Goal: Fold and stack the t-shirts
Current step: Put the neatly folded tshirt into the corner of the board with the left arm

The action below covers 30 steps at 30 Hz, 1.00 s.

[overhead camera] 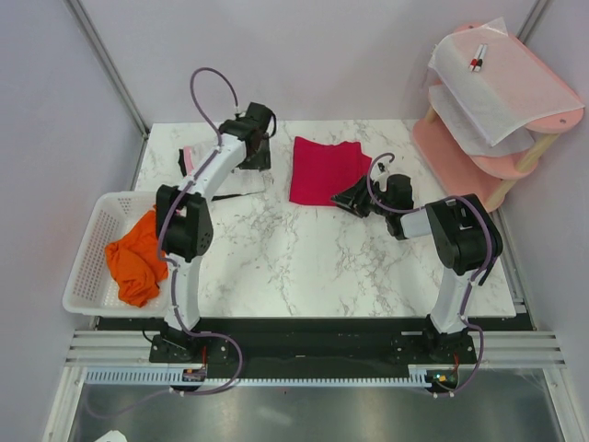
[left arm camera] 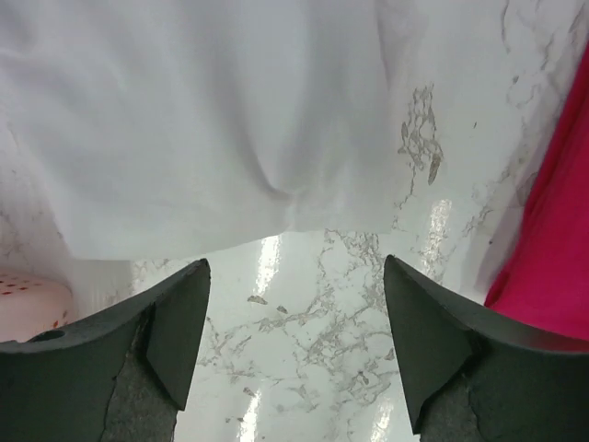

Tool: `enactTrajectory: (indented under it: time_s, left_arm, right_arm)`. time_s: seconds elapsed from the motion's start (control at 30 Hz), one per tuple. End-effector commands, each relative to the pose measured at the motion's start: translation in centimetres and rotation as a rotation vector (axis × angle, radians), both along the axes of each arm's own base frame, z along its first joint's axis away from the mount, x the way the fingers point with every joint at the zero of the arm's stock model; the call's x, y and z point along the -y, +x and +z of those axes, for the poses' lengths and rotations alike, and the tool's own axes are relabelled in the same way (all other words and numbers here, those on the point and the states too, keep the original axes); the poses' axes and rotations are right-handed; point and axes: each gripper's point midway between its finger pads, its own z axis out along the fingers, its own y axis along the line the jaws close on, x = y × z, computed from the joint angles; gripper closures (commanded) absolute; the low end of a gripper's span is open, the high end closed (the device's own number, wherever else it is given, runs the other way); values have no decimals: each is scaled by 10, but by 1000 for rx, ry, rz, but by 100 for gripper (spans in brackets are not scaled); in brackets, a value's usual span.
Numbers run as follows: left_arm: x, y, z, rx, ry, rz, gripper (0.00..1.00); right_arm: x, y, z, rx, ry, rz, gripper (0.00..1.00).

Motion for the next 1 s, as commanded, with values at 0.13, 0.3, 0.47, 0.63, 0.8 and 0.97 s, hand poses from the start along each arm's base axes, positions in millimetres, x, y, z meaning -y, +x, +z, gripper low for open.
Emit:
enactTrajectory:
  time_s: [0.13, 0.3, 0.47, 0.63, 0.8, 0.97]
  left_arm:
    - [-79, 33, 35, 164, -322, 110, 26]
    - [-100, 31, 2, 138, -459, 151, 25]
    - [-109, 29, -11, 143, -534, 163, 24]
    - [-111, 28, -14, 155, -561, 172, 24]
    - [-121, 26, -19, 160, -554, 198, 24]
    - [-134, 30, -23, 178, -557, 241, 25]
  right_arm:
    - [-10, 7, 20, 92, 9, 39, 46]
    - [-39, 25, 39, 179, -57, 81, 47]
    - [-99, 61, 74, 296, -111, 139, 46]
    - [-151, 109, 64, 316, -114, 190, 46]
    - [-174, 138, 26, 271, -100, 192, 46]
    - [-190, 150, 19, 289, -92, 179, 42]
